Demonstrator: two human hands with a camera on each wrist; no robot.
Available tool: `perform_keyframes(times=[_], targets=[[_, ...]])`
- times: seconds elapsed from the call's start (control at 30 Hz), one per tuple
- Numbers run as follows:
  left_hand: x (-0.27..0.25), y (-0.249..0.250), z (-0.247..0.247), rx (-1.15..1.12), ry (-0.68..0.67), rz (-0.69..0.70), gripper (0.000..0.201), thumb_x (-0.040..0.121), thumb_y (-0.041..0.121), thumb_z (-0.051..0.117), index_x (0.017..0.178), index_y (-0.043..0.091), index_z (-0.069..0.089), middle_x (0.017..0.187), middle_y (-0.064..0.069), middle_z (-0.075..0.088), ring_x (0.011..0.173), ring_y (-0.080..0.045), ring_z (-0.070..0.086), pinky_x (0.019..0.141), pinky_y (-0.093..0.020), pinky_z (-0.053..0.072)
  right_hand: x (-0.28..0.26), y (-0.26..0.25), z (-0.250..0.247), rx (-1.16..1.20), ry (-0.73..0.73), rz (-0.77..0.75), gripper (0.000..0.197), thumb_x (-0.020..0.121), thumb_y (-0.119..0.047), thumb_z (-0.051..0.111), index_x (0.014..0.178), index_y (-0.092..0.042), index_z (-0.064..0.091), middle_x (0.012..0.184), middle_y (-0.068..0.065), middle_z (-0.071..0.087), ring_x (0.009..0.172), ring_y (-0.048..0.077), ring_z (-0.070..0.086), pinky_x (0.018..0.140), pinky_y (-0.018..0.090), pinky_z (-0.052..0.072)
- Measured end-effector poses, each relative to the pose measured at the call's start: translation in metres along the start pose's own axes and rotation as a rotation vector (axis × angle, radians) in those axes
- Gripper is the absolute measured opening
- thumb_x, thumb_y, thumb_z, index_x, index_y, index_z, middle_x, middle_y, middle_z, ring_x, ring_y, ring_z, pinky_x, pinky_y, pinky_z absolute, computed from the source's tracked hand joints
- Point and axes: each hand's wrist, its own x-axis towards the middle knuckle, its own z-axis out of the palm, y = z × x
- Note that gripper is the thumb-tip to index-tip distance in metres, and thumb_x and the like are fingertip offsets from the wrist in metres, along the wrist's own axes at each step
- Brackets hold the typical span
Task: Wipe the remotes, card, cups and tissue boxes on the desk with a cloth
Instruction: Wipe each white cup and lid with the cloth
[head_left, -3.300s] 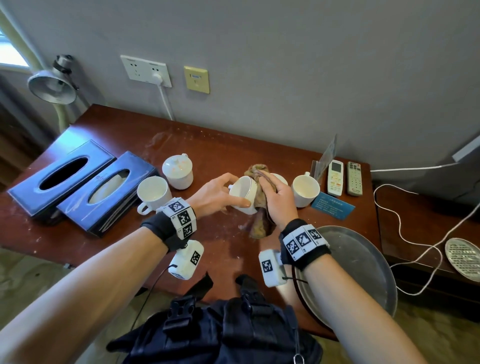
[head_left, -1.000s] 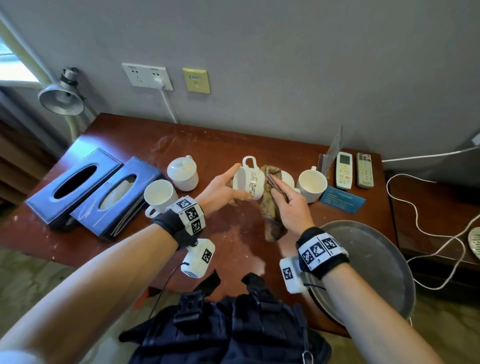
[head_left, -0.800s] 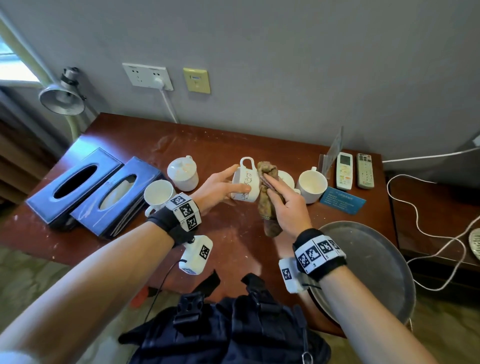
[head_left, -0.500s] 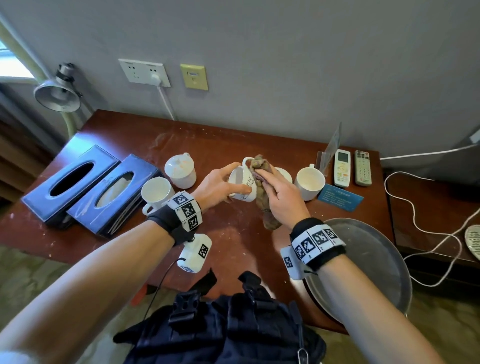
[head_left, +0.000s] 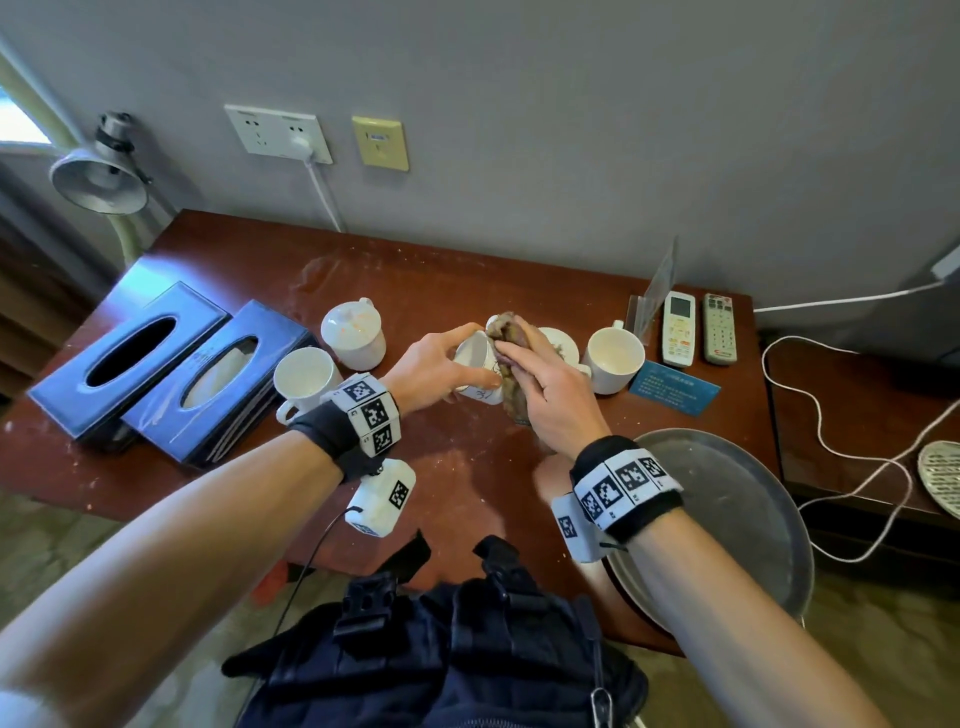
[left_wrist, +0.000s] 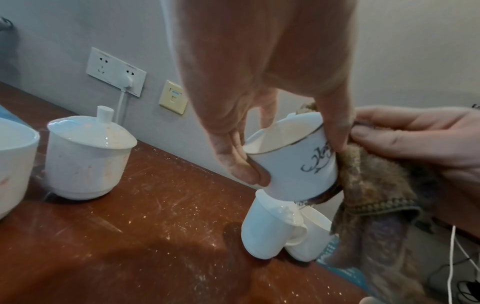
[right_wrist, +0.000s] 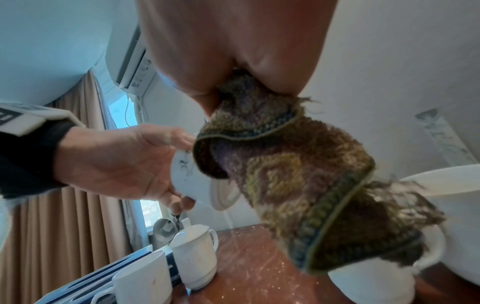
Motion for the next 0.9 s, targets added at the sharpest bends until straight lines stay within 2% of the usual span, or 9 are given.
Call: perform_keyframes(times=[0.1,0.23,0.37,0.5,0.57,0.63,0.7,0.8,0.9], targets=[[0.000,-0.002,-0.002,0.007,-0.001,0.002,0.041,0.070,0.042,0.079,0.106,0.049,0.062,0.102,-0.005,0.072,0.094,-0.027,0.070,0.071,-0.041,0.060,-0.002,0.003,0.002,-0.021,-0.009,-0.049,0.036,0.103,-0.015,0.044,0.136,-0.022,0.057,0.159,-0.005,0.030,0.147,0.012,0.023,0.120,0.029,0.021],[-0.003,-0.010,-0.002,-0.053,0.000,-0.004,0.043,0.077,0.029,0.081,0.112,0.044,0.061,0.108,-0.002,0.071,0.098,-0.023,0.068,0.066,-0.030,0.056,-0.008,0.018,-0.007,-0.039,-0.014,0.086,0.035,0.103,-0.015,0.044,0.133,-0.023,0.060,0.155,-0.006,0.037,0.144,0.013,0.031,0.118,0.029,0.024],[-0.002,-0.006,0.000,-0.162,0.004,0.014,0.059,0.080,0.009,0.078,0.109,0.054,0.052,0.114,-0.002,0.066,0.093,-0.018,0.066,0.062,-0.028,0.055,-0.011,0.011,-0.014,0.308,0.132,0.286,0.035,0.103,-0.013,0.046,0.135,-0.021,0.057,0.139,-0.012,0.051,0.128,0.000,0.043,0.112,0.019,0.032],[0.003,-0.010,0.003,-0.193,-0.011,-0.053,0.079,0.076,0.014,0.083,0.143,0.026,0.042,0.124,-0.005,0.063,0.107,-0.023,0.065,0.075,-0.034,0.059,-0.002,0.001,-0.001,0.600,0.157,0.347,0.039,0.102,-0.012,0.048,0.139,-0.022,0.051,0.139,-0.007,0.054,0.129,0.007,0.049,0.110,0.034,0.042],[0.004,-0.012,0.003,-0.259,-0.028,-0.100,0.084,0.077,0.015,0.082,0.147,0.017,0.038,0.128,-0.006,0.064,0.112,-0.023,0.066,0.089,-0.040,0.058,0.001,-0.002,0.003,0.718,0.170,0.376,0.045,0.101,-0.010,0.050,0.143,-0.024,0.046,0.140,-0.004,0.053,0.128,0.010,0.052,0.106,0.038,0.047],[0.003,-0.012,0.001,-0.325,-0.052,-0.110,0.076,0.080,0.016,0.079,0.146,0.015,0.042,0.127,-0.006,0.066,0.110,-0.023,0.068,0.092,-0.040,0.057,0.001,-0.004,0.003,0.784,0.190,0.391,0.056,0.099,-0.008,0.054,0.149,-0.027,0.037,0.140,-0.004,0.052,0.124,0.009,0.054,0.097,0.032,0.052],[0.001,-0.012,-0.002,-0.333,-0.069,-0.108,0.062,0.084,0.014,0.076,0.140,0.019,0.050,0.116,-0.003,0.072,0.104,-0.020,0.070,0.087,-0.035,0.058,0.001,-0.002,0.003,0.838,0.218,0.414,0.066,0.095,-0.008,0.059,0.151,-0.030,0.031,0.140,-0.001,0.051,0.122,0.011,0.056,0.088,0.027,0.055],[-0.004,-0.008,-0.005,-0.302,-0.062,-0.077,0.048,0.083,0.006,0.075,0.115,0.040,0.060,0.091,0.006,0.076,0.093,-0.015,0.072,0.080,-0.029,0.058,0.005,-0.003,0.003,0.882,0.260,0.448,0.063,0.093,-0.007,0.064,0.147,-0.024,0.038,0.132,0.001,0.058,0.115,0.014,0.062,0.085,0.029,0.056],[-0.006,-0.009,-0.005,-0.339,-0.039,-0.088,0.069,0.080,0.005,0.078,0.130,0.042,0.050,0.113,-0.004,0.071,0.105,-0.024,0.069,0.087,-0.040,0.059,0.009,-0.008,0.003,0.863,0.246,0.427,0.050,0.092,-0.006,0.063,0.140,-0.015,0.050,0.118,-0.006,0.065,0.108,0.012,0.065,0.086,0.029,0.056]])
